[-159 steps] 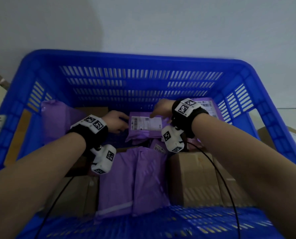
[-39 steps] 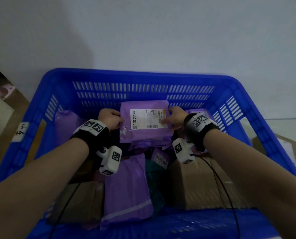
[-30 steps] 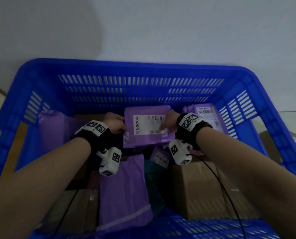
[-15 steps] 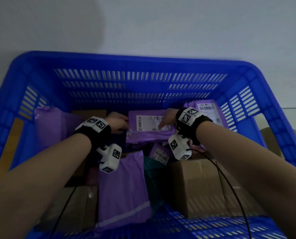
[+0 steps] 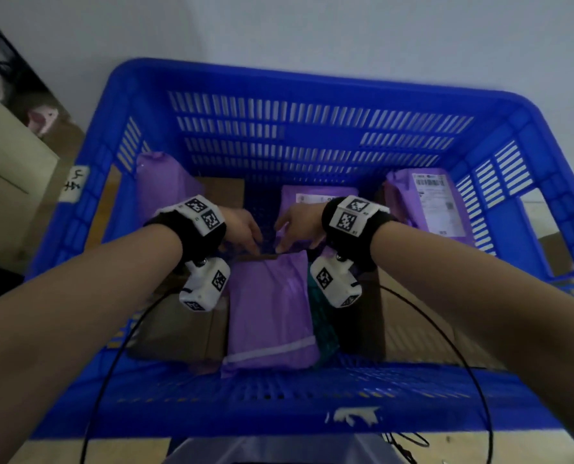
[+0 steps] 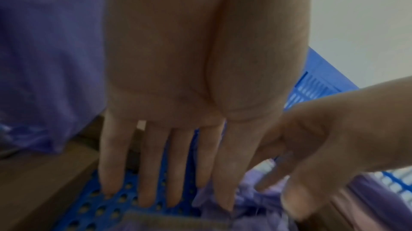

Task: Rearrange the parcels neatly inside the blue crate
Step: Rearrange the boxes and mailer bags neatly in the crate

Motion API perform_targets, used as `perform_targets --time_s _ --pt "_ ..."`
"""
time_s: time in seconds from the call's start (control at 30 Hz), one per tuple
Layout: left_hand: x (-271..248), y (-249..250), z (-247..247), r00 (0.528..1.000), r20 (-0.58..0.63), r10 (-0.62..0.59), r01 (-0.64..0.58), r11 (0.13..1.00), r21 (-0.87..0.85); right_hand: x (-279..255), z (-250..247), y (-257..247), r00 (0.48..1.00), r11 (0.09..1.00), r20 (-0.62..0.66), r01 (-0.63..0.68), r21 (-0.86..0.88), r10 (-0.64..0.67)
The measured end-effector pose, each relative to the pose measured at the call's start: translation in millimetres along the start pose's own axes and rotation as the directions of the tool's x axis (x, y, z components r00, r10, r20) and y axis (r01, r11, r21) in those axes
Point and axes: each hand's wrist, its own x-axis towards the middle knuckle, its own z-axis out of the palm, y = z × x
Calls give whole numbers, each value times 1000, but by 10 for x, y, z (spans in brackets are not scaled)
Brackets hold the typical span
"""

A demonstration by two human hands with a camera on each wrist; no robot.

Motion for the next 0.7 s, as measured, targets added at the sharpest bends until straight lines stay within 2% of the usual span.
perform_targets --time_s 0.07,0.17,0.3,0.47,0.6,0.7 --pt "-46 -20 67 1000 3 3 -3 992 122 104 168 -21 999 992 25 49 -119 -46" --pt "-49 -74 148 999 -6 34 -31 965 261 223 326 24 995 976 69 81 -203 -68" --pt "16 -154 201 999 -12 37 -32 954 298 285 388 113 992 968 75 116 -224 -101" --pt "26 -161 185 997 14 71 -72 977 202 266 334 103 989 972 94 128 -195 -111" --pt "-14 -160 112 998 52 23 -25 999 38 225 234 81 986 978 116 138 -157 -121" --pt "-85 -145 62 998 59 15 -14 1000 -22 151 146 71 992 988 68 117 -103 -111"
